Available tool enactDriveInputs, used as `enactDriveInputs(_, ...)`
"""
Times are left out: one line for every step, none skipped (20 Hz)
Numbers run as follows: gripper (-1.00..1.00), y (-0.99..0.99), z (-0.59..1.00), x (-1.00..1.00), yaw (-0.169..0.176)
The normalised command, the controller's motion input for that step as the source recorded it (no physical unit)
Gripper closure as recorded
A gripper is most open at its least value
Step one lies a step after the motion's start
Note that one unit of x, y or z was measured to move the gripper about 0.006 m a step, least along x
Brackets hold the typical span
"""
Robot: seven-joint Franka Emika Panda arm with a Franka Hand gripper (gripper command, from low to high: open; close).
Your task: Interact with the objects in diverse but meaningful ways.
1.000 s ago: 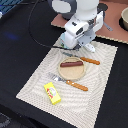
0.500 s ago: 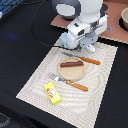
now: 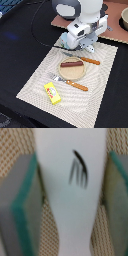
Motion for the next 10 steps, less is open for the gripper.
enactDriveInputs(1.0,0.15,0.67,0.0,-0.055)
enactDriveInputs(1.0,0.16,0.93,0.0,-0.048)
enactDriveInputs(1.0,0.31,1.0,0.13,-0.049)
enactDriveInputs(1.0,0.27,1.0,0.1,-0.033)
enactDriveInputs(1.0,0.17,1.0,0.0,-0.05)
enactDriveInputs(1.0,0.16,1.0,0.0,-0.054)
enactDriveInputs(1.0,0.11,1.0,0.01,-0.047)
enactDriveInputs(1.0,0.02,1.0,0.0,-0.04)
enactDriveInputs(1.0,0.0,1.0,-0.02,-0.04)
enactDriveInputs(1.0,-0.04,1.0,-0.13,-0.04)
